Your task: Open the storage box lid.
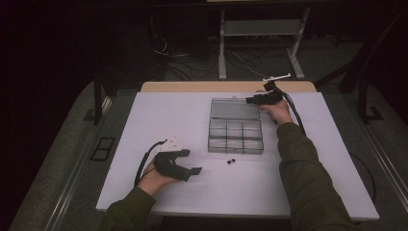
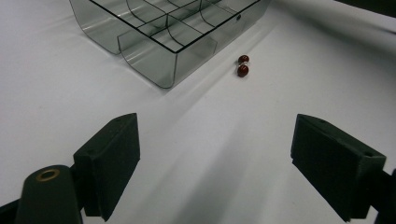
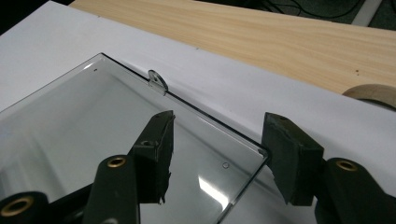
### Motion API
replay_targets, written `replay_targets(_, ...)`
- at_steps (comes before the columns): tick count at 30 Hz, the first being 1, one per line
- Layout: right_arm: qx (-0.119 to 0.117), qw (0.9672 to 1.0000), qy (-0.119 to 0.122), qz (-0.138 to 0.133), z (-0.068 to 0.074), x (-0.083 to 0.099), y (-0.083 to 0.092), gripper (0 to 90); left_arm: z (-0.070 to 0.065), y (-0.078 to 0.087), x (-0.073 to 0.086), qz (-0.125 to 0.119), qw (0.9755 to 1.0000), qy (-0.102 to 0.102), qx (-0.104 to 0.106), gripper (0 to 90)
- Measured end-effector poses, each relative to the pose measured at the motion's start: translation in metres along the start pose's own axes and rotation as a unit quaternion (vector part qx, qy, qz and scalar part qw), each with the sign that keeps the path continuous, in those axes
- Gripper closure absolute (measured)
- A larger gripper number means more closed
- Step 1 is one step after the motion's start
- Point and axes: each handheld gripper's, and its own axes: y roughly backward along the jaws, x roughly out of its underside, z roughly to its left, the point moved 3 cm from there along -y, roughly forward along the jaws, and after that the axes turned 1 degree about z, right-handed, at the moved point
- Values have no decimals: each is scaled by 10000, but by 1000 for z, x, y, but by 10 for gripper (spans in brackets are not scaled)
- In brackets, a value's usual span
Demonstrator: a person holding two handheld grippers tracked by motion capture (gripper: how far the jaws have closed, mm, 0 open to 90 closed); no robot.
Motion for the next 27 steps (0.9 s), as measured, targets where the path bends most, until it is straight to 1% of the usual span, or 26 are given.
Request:
replay_targets(5, 56, 9999, 46, 75, 1, 2, -2, 430, 0, 0, 0, 7, 10000, -2, 10, 150)
replay_targets(9, 122, 9998, 91, 85, 2, 3, -3, 426, 0, 0, 0, 6, 10000, 1, 15, 150)
replay_targets(14, 175, 9996, 117, 194, 2, 6, -6, 421, 1, 0, 1, 18, 10000, 1, 21, 150)
replay_targets(17, 222, 9993, 192, 245, 3, 7, -7, 419, 1, 1, 1, 12, 10000, 13, 20, 150)
replay_targets(18, 254, 9990, 251, 263, 3, 7, -7, 419, 1, 1, 1, 15, 10000, 12, 22, 150)
replay_targets(19, 268, 9989, 284, 266, 4, 7, -7, 417, 1, 1, 1, 14, 10000, 16, 22, 150)
replay_targets(23, 230, 9993, 258, 135, 7, 3, -3, 394, 2, 1, 1, 23, 10000, 4, 25, 150)
replay_targets(27, 174, 9995, 266, 67, 12, 2, 4, 371, 2, 1, 1, 10, 10000, 8, 33, 150)
